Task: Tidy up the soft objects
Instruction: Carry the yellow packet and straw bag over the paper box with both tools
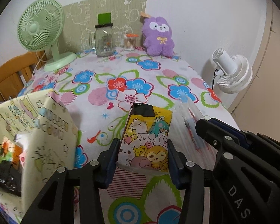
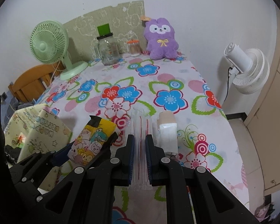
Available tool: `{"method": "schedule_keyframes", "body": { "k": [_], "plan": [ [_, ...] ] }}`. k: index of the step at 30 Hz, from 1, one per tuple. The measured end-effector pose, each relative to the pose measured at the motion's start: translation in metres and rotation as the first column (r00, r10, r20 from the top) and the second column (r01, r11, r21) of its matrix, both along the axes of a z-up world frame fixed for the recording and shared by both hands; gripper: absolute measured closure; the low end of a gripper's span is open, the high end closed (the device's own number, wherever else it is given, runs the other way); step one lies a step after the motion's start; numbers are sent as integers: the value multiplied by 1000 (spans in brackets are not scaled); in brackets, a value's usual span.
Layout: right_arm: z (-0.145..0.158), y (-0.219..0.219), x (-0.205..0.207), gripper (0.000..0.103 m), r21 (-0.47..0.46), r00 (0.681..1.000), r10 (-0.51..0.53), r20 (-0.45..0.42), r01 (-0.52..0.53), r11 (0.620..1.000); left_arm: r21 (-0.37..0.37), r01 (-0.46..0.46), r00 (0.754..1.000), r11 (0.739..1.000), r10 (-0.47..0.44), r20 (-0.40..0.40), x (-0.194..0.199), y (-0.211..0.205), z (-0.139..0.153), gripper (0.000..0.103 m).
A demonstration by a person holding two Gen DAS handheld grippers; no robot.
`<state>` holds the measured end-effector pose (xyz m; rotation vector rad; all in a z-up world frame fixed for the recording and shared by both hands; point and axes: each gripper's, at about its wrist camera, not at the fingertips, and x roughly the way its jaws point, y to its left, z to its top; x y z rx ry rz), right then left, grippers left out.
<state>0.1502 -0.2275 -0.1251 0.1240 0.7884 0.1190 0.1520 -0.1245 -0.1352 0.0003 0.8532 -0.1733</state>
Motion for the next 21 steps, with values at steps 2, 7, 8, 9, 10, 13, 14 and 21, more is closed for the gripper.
{"method": "schedule_keyframes", "body": {
  "k": [2, 7, 8, 9, 10, 13, 14, 21],
  "plan": [
    [7, 1, -5, 88, -1, 1000, 1, 16, -1, 1000, -3, 0, 1000, 1000, 0, 14, -5, 1, 7, 54],
    [24, 3, -15, 88, 6, 999, 2, 48, -2, 1000, -4, -3, 998, 1000, 3, 57, -16, 4, 27, 54],
    [29, 3, -18, 88, 7, 998, 4, 59, -4, 1000, -6, -4, 998, 1000, 4, 64, -18, 5, 30, 54],
    [33, 4, -20, 88, 6, 998, 5, 66, -5, 1000, -6, -6, 997, 1000, 6, 73, -21, 6, 35, 54],
    [37, 5, -23, 88, 4, 997, 7, 76, -7, 1000, -7, -8, 997, 1000, 8, 81, -24, 7, 39, 54],
    [47, 6, -31, 88, 3, 995, 8, 98, -9, 1000, -8, -5, 995, 1000, 6, 102, -31, 9, 49, 54],
    [51, 6, -34, 88, 3, 994, 5, 107, -6, 1000, -7, -3, 994, 1000, 4, 110, -34, 9, 53, 54],
    [73, 10, -50, 88, 1, 987, -2, 158, 2, 1000, -4, 8, 987, 1000, -8, 162, -51, 14, 74, 54]
  ]
}}
